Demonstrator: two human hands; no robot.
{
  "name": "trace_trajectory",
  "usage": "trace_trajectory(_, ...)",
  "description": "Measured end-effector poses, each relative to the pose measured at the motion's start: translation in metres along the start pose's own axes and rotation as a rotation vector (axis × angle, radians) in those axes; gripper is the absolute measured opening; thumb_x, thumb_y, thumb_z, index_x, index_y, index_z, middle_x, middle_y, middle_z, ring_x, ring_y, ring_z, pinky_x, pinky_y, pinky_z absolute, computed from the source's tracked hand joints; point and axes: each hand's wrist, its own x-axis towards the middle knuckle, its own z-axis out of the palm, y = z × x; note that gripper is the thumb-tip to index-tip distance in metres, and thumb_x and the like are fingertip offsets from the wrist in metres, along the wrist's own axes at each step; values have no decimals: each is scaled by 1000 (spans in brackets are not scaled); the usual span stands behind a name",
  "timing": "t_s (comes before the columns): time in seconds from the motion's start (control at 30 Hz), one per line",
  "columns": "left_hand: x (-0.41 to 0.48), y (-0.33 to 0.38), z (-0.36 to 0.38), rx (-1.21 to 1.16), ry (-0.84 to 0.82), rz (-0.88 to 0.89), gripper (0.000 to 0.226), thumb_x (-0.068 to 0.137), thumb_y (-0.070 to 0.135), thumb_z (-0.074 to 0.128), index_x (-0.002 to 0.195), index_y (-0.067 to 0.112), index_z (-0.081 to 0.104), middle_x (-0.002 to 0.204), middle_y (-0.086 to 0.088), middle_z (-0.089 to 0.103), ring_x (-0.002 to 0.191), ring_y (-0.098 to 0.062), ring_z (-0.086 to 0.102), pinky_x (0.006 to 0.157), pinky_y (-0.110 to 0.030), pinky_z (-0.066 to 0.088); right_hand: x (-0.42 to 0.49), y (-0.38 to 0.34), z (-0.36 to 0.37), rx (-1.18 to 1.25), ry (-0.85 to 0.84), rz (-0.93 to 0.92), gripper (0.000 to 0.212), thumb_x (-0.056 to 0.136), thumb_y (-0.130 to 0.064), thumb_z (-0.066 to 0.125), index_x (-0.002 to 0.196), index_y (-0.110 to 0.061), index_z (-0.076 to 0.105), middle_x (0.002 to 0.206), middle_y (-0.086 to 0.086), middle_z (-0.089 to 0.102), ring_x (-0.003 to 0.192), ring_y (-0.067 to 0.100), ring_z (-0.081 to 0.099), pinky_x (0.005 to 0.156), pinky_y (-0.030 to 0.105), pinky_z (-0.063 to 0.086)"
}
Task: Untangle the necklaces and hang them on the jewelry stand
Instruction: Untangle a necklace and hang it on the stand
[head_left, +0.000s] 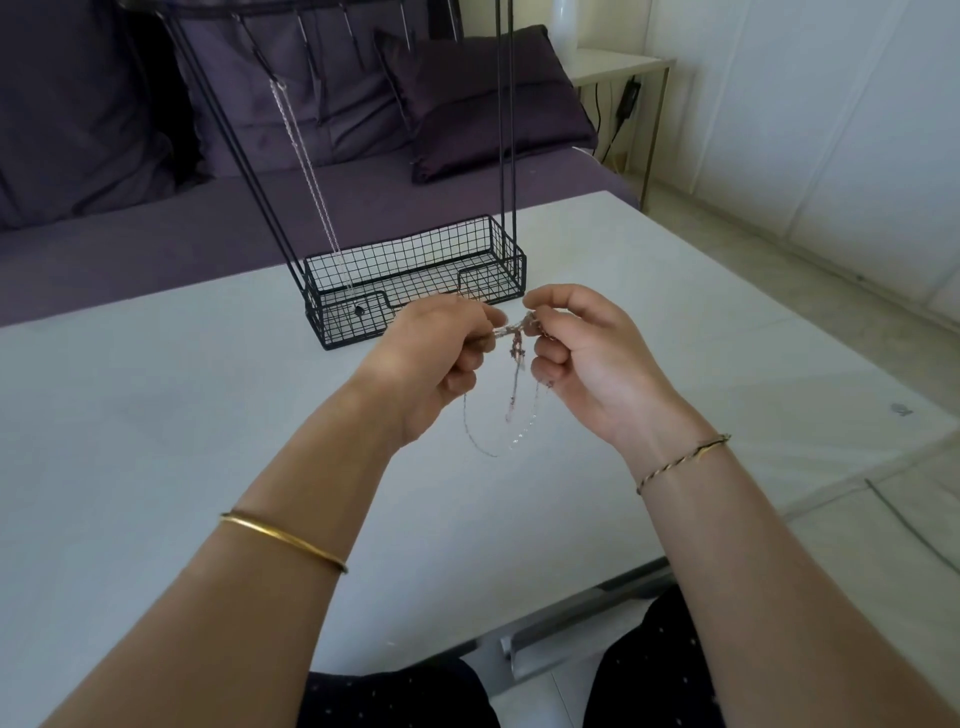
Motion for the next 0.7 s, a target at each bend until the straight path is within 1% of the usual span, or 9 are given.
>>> trace_trajectory(0.13, 0, -2, -4, 21, 6, 13, 15, 88, -1, 52, 87, 6, 65, 64, 0, 47, 52, -8, 36, 43, -17, 31, -1, 0, -3, -36, -5, -3, 23, 95, 3, 43, 86, -10, 60, 68, 4, 50, 49, 10, 27, 44, 20, 26)
trace_trajectory(0.23, 1, -5, -6, 140, 49, 70, 16, 91, 1, 53, 88, 8, 67, 66, 1, 48, 56, -9, 39, 47, -17, 36, -1, -1, -5, -89, -22, -7, 23, 97, -2, 44, 85, -11, 62, 67, 2, 50, 49, 10, 27, 45, 20, 24)
trace_trajectory(0.3, 2, -6, -6, 177, 73, 107, 17, 92, 2, 53, 89, 10, 68, 67, 2, 49, 57, -9, 41, 49, -18, 37, -1, -2, -7, -139, -42, 4, 19, 96, -9, 51, 82, -11, 64, 64, -2, 50, 48, 9, 27, 45, 20, 23)
trace_trajectory(0.37, 2, -7, -6, 167, 90, 124, 18, 93, 4, 52, 89, 11, 68, 68, 2, 49, 58, -9, 42, 50, -18, 38, -2, -2, -8, -255, -71, 7, 11, 89, -16, 62, 79, -13, 65, 65, -3, 50, 49, 8, 32, 46, 20, 24)
trace_trajectory(0.43, 3, -6, -7, 148, 102, 134, 19, 94, 5, 51, 87, 13, 66, 69, 1, 48, 57, -9, 42, 50, -18, 37, -3, -1, -7, -408, -107, -26, 8, 80, -11, 71, 78, -17, 66, 64, -5, 49, 54, 7, 40, 47, 18, 28)
trace_trajectory(0.5, 3, -6, -7, 136, 111, 143, 21, 95, 5, 49, 85, 13, 65, 69, 1, 47, 56, -8, 41, 49, -17, 36, -3, 1, -7, -498, -118, -74, 15, 76, -4, 73, 75, -18, 66, 62, -4, 42, 53, 6, 38, 46, 16, 29)
trace_trajectory(0.57, 3, -7, -6, 142, 117, 149, 23, 96, 6, 46, 85, 12, 65, 69, 1, 47, 56, -9, 40, 49, -18, 36, -3, 2, -6, -540, -92, -121, 15, 75, -4, 73, 72, -18, 67, 65, 1, 40, 52, 6, 34, 47, 17, 28)
trace_trajectory(0.63, 3, -8, -6, 184, 123, 160, 24, 97, 8, 46, 84, 12, 66, 69, 2, 47, 57, -9, 40, 51, -20, 36, -3, 2, -5, -568, -67, -159, 12, 76, -6, 72, 72, -18, 68, 70, 6, 46, 55, 7, 36, 48, 16, 28)
trace_trajectory(0.7, 3, -9, -7, 238, 122, 171, 25, 97, 11, 47, 82, 13, 67, 68, 3, 46, 58, -10, 39, 53, -22, 36, -4, 2, -4, -583, -43, -192, 10, 79, -7, 68, 74, -16, 69, 72, 5, 56, 59, 7, 43, 47, 12, 30)
